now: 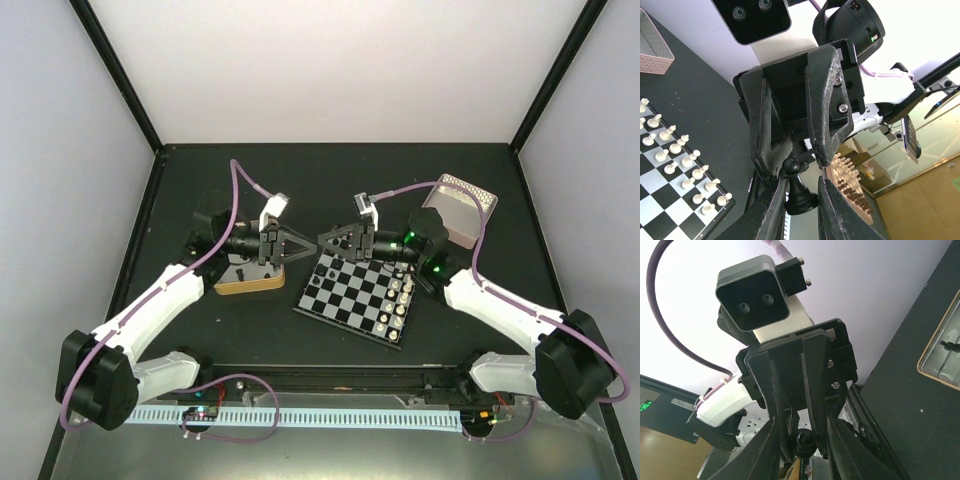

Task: Set up the chess pieces on the board
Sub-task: Place the chess piece on the chessboard.

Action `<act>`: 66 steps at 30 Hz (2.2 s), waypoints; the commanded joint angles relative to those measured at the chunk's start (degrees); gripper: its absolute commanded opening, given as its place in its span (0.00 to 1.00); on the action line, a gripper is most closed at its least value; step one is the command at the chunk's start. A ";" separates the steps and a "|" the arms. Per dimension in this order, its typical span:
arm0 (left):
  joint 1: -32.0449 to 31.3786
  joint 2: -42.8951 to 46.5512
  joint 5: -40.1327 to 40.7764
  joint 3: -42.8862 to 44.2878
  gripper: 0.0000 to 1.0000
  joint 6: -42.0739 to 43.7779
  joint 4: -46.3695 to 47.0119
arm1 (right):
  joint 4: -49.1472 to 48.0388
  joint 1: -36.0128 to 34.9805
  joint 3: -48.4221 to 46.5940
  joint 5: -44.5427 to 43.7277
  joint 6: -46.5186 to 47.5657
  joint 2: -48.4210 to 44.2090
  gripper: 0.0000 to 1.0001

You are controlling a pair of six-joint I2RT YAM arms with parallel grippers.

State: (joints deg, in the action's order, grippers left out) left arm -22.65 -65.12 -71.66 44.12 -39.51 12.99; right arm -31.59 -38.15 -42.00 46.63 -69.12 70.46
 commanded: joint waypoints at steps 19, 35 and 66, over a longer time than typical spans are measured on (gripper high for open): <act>-0.81 -1.02 2.27 4.89 0.39 5.76 -5.27 | 5.30 0.23 -2.86 -0.09 6.02 0.10 0.01; 5.71 8.32 40.24 0.67 0.76 10.02 -19.98 | 38.97 -7.31 -5.28 -39.63 38.08 -3.13 0.01; 6.48 14.61 55.23 -3.95 0.77 8.65 -20.82 | 37.25 -23.23 -8.25 -67.63 41.66 25.90 0.01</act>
State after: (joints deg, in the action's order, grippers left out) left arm -16.56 -50.04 -16.67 39.59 -30.30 -7.70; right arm 9.56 -62.50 -49.19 -18.83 -25.63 94.83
